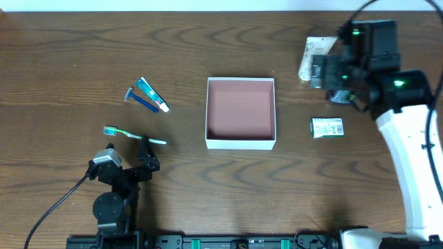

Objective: Pack container
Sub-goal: 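Move the right gripper over the soap pump bottle and lower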

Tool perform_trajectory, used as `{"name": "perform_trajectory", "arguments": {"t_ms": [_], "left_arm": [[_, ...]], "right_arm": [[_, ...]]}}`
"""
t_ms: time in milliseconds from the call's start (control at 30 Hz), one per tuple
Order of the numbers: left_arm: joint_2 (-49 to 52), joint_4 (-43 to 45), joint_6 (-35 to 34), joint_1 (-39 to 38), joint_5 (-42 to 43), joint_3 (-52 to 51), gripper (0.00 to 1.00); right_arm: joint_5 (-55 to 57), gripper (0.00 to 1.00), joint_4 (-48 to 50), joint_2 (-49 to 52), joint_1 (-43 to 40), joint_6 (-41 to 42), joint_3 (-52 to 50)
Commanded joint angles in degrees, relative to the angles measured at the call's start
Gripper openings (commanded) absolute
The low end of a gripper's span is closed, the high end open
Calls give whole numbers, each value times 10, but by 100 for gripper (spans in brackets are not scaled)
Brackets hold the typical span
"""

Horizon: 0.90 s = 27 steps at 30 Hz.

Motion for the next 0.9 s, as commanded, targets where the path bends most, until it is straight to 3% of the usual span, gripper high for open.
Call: {"name": "perform_trajectory", "arguments": {"t_ms": [0,100,333,467,567,867], "left_arm": [[-3,-23,9,-2,6,-8,98],[-3,-23,9,-2,6,-8,98],[-3,-23,9,-2,6,-8,98],[-3,-23,9,-2,6,-8,98],[-3,-23,9,-2,6,-8,98],[-3,-23,9,-2,6,-8,98]], "right_arm": [[14,99,-11,-7,-51,15,8],[23,99,0,-7,-74,-34,6],[67,99,47,5,-95,-44,-2],[47,98,72,42,-102,-73,-12],[26,92,89,80,-102,-89,-19],[20,91,117,161,-102,-90,-20]]}}
